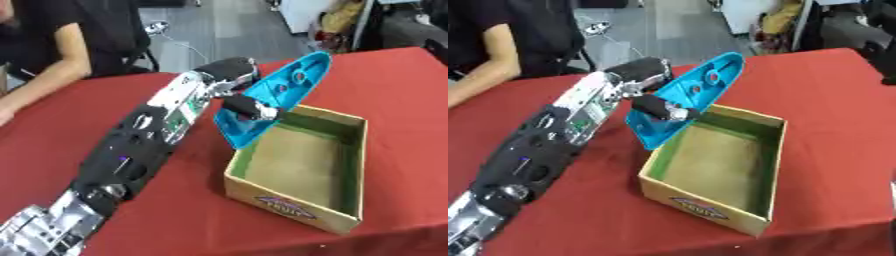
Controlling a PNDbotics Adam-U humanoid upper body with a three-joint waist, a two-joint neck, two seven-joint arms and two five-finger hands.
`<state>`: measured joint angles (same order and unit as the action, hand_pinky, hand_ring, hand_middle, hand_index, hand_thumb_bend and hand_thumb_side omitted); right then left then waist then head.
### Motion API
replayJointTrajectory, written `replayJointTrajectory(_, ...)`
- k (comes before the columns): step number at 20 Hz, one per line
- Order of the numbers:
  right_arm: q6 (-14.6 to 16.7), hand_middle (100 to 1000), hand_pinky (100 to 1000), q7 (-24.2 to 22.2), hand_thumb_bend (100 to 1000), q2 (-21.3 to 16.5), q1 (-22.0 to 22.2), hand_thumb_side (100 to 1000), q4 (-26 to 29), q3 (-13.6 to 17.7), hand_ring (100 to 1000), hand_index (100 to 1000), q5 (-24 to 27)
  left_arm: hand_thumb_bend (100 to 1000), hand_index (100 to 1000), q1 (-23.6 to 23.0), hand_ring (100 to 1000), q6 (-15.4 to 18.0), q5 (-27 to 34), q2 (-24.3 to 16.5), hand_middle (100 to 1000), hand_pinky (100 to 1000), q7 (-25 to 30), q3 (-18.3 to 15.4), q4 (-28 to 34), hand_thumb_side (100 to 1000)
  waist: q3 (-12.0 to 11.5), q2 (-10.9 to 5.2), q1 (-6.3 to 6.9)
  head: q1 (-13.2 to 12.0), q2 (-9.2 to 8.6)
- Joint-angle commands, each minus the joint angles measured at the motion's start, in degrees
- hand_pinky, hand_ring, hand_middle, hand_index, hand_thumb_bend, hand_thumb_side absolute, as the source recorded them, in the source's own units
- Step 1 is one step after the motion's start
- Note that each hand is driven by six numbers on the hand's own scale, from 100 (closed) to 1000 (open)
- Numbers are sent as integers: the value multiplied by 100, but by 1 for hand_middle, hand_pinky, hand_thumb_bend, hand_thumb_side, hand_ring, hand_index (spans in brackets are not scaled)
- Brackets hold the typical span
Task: Pick up objects on the table and place them in the box.
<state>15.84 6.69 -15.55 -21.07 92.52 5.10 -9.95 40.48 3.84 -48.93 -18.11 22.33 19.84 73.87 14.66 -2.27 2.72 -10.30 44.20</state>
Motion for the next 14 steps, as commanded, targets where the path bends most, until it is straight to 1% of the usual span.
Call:
replayJointTrajectory(1,-3,847,602,-26,456,-28,-100,977,105,6,811,995,-11,453,100,104,100,78,-36,-14,100,100,37,29,-3,805,0,-42,-21,-46,-8)
replayJointTrajectory(2,-2,847,602,-26,457,-27,-101,976,106,6,811,994,-10,471,100,97,100,96,-45,-6,100,100,53,46,-26,800,1,-41,-21,-47,-8)
replayJointTrajectory(3,-2,847,602,-26,456,-26,-102,977,107,5,811,995,-10,462,100,87,100,120,-61,2,100,100,64,68,-56,825,1,-40,-21,-46,-8)
replayJointTrajectory(4,-2,847,602,-27,456,-26,-102,977,107,4,811,995,-10,483,100,81,100,142,-81,8,100,100,65,83,-82,839,1,-40,-21,-47,-8)
replayJointTrajectory(5,-3,847,602,-30,456,-26,-102,977,106,0,811,995,-9,483,100,76,100,168,-124,10,100,100,48,98,-105,839,1,-40,-20,-51,-8)
replayJointTrajectory(6,-3,847,602,-33,456,-26,-102,977,105,-2,811,995,-9,573,100,72,100,195,-174,14,100,100,20,107,-126,850,1,-40,-20,-53,-8)
replayJointTrajectory(7,-2,847,602,-35,456,-25,-103,977,105,-4,811,995,-9,636,100,66,100,231,-241,19,100,100,-13,118,-145,847,2,-40,-19,-53,-8)
replayJointTrajectory(8,-2,847,602,-37,456,-24,-104,977,105,-4,811,995,-9,688,135,60,100,269,-303,27,100,100,-42,124,-167,848,3,-40,-19,-51,-8)
replayJointTrajectory(9,-2,847,602,-37,456,-24,-105,977,105,-4,811,995,-9,680,128,54,100,311,-362,35,100,100,-57,131,-190,848,3,-40,-19,-49,-8)
replayJointTrajectory(10,-2,847,602,-37,456,-25,-105,977,105,-4,811,995,-8,792,216,51,100,349,-413,42,100,100,-73,131,-207,866,3,-40,-19,-47,-8)
replayJointTrajectory(11,-2,847,601,-37,456,-25,-105,977,104,-3,811,995,-7,818,252,49,100,392,-470,46,105,100,-95,133,-208,871,2,-39,-19,-43,-8)
replayJointTrajectory(12,-2,847,601,-37,456,-26,-105,977,104,-3,811,995,-7,861,336,47,145,431,-527,51,196,120,-117,132,-205,883,2,-39,-19,-40,-8)
replayJointTrajectory(13,-2,847,602,-37,456,-27,-106,978,104,-3,810,994,-7,900,416,45,254,474,-586,54,297,221,-135,135,-199,892,2,-39,-19,-36,-8)
replayJointTrajectory(14,-2,847,602,-37,456,-27,-106,978,104,-3,810,994,-6,944,533,43,392,507,-635,57,436,345,-145,134,-199,900,2,-38,-19,-35,-8)
